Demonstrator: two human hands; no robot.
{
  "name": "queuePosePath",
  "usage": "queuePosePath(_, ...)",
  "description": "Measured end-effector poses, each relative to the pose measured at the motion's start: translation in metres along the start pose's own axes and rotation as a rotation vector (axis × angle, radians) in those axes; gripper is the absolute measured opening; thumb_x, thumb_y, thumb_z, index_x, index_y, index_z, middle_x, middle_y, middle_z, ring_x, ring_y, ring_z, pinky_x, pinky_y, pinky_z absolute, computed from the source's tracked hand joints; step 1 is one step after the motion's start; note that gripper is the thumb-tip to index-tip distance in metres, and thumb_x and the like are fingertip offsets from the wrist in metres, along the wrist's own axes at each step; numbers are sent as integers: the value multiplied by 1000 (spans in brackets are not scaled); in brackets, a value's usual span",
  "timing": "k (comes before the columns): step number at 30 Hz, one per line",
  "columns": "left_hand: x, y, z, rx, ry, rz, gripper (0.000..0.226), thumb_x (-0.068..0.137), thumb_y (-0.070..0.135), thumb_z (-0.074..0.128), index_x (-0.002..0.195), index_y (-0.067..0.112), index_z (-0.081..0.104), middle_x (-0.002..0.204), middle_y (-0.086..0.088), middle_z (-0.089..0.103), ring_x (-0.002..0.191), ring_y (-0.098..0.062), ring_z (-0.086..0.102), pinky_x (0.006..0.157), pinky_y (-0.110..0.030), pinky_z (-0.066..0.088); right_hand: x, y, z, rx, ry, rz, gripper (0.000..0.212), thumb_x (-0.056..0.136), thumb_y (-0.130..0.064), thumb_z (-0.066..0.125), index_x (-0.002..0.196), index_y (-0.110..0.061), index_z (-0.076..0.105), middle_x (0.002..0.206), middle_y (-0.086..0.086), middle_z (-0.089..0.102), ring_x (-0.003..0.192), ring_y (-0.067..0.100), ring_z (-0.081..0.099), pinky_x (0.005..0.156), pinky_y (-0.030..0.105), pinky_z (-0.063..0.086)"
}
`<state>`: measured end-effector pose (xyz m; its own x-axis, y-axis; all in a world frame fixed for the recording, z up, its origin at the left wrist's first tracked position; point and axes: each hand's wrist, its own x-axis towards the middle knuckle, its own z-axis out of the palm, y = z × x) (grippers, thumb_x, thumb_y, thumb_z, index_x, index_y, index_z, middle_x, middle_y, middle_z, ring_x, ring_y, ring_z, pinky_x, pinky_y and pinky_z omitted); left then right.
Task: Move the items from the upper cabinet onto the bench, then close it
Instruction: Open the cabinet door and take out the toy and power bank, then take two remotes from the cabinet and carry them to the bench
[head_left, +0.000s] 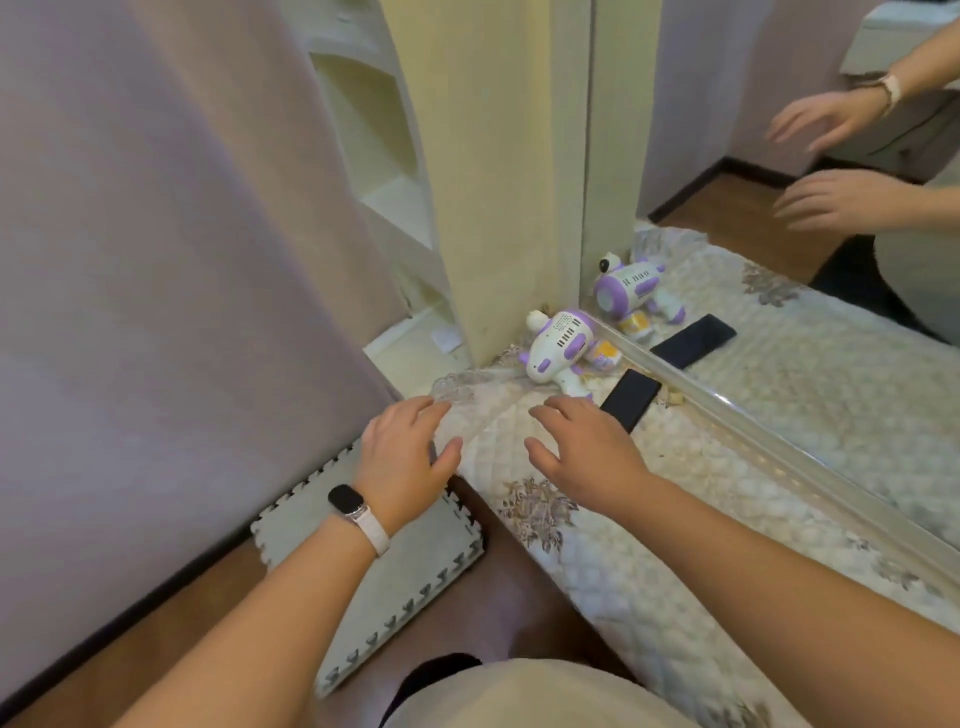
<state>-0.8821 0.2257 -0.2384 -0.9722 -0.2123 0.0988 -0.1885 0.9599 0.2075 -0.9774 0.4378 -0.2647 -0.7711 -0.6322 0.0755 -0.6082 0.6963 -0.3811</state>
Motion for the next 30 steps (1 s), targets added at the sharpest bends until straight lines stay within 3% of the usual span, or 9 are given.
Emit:
queuePosePath(3,-20,-22,-14,16,36,-57,48,92,46,50,132,21,57,134,-1,58,126,-24,49,102,-44,39,7,-29,7,0,-35,-80,50,89,-46,40,121,-15,62,118,6,62,105,31,58,81,43,51)
queuePosePath(6,-43,-47,-26,16,77,-109,53,89,49,41,128,20,60,129,-2,61,121,-24,53,99,-44,42,15,-61,15,-16,-53,-148,44,90,-43,47,122,-16,61,121,6,61,109,29,56,85,44,50)
queuePosePath(11,-100,-113,-45,34,129,-229,46,89,41,56,129,18,61,129,-3,61,120,-25,54,97,-43,44,31,-137,37,-46,-97,-283,42,93,-43,48,124,-18,59,124,4,60,113,26,54,90,41,49)
queuePosePath(17,-197,-221,-78,60,201,-380,49,86,47,47,123,19,64,121,-1,64,113,-23,57,92,-39,45,36,-267,82,-93,-155,-457,52,88,-50,37,121,-18,61,117,2,62,108,26,57,84,41,51)
queuePosePath(22,-287,-307,-105,79,282,-470,48,85,44,49,120,16,66,119,-4,65,111,-25,59,93,-40,46,23,-387,120,-129,-155,-627,50,87,-49,40,119,-17,62,119,4,62,107,28,58,84,40,52)
queuePosePath(30,-434,-387,-134,125,415,-623,44,86,38,57,121,15,66,124,-7,63,115,-26,58,97,-48,47,-16,-555,170,-129,-130,-946,47,87,-47,45,115,-16,65,109,3,65,97,27,60,77,37,51)
